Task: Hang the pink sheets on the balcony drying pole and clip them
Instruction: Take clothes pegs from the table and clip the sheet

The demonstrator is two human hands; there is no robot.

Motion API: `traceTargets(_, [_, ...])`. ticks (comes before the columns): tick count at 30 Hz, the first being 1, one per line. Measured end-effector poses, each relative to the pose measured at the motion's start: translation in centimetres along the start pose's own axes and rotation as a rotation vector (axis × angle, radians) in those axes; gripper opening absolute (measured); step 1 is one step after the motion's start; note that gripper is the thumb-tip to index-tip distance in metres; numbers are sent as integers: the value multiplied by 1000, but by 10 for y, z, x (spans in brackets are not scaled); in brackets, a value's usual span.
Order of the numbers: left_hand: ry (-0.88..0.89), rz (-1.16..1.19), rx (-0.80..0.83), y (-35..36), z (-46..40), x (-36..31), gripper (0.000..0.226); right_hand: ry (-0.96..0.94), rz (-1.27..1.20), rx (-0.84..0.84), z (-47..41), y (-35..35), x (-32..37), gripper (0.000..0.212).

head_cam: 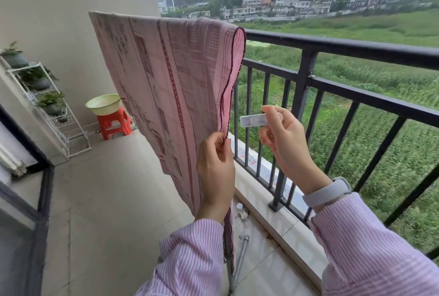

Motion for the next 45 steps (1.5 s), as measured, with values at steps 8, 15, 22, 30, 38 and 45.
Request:
traceTargets(8, [-181, 90, -41, 2, -1, -2, 11, -52, 91, 94, 20, -2, 5, 18])
traceTargets(15, [111, -59, 5, 13, 2, -5, 11, -288, 379, -15, 34, -9, 14, 9])
traceTargets(22, [125, -95, 23, 22, 2, -3, 20, -331, 665, -172, 29, 0, 14, 18])
traceTargets(30, [131, -37, 62, 16, 1, 3, 14, -377, 772, -188, 16, 15, 8, 36])
traceTargets(38, [179, -16, 192, 3, 16, 21, 28, -360, 723, -248, 39, 7, -14, 32])
traceTargets(45, [256, 59, 519, 11, 61, 49, 34, -218, 760, -373, 81, -21, -57, 49])
Point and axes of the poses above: each hand's wrist, its own z-axis away from the middle knuckle, its own y-axis out of the palm, x = y × z, the point moved 4 cm from there along -z, towards the middle knuckle
